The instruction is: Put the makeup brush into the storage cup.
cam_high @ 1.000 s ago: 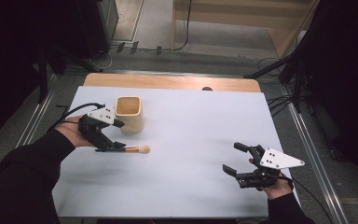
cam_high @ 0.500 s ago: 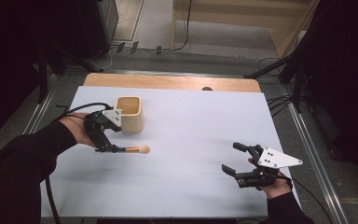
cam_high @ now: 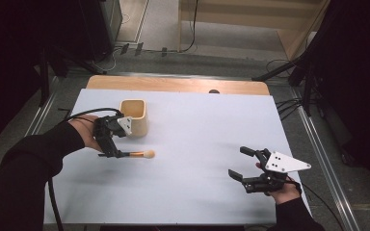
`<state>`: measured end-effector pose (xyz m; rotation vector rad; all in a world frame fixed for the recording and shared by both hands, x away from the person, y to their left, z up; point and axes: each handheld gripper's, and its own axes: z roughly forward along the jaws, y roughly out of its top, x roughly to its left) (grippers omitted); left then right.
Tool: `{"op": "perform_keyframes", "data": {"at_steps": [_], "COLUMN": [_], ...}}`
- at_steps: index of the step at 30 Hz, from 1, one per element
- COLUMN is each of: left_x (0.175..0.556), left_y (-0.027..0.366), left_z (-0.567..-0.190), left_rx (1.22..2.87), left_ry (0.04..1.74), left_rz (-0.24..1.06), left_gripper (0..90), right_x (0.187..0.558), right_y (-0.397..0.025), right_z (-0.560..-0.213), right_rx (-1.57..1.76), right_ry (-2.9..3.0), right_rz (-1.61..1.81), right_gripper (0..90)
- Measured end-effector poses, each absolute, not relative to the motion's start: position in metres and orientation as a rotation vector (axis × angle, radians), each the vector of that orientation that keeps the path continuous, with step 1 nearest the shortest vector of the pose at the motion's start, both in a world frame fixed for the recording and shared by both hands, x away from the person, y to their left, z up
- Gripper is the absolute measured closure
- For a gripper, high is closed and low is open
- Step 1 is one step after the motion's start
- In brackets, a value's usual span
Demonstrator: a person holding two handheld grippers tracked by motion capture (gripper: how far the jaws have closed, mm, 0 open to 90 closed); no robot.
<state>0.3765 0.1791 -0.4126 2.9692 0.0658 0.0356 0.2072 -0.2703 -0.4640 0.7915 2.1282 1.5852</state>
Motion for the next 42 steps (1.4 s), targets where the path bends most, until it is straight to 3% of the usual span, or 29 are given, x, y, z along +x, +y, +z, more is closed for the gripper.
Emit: {"op": "perform_keyframes", "data": {"at_steps": [30, 31, 34, 35, 42], "left_x": [0.379, 0.379, 0.379, 0.38, 0.381], "left_y": [0.163, 0.162, 0.162, 0.161, 0.161], "left_z": [-0.465, -0.466, -0.467, -0.468, -0.468], "left_rx": [3.056, 3.064, 3.067, 3.082, 3.079], "left_ry": [0.065, 0.066, 0.073, 0.074, 0.09], "left_rz": [0.0, -0.018, -0.013, -0.009, 0.024], "left_gripper": [29.6, 35.0, 39.3, 45.7, 56.2], "right_x": [0.208, 0.208, 0.208, 0.208, 0.208], "right_y": [-0.27, -0.27, -0.27, -0.27, -0.269], "right_z": [-0.464, -0.464, -0.464, -0.464, -0.464], "right_rx": [0.792, 0.795, 0.791, 0.789, 0.781], "right_ry": [2.144, 2.149, 2.149, 2.148, 2.151], "right_rz": [1.586, 1.583, 1.583, 1.584, 1.578], "right_gripper": [17.4, 17.9, 17.9, 17.9, 17.9]}}
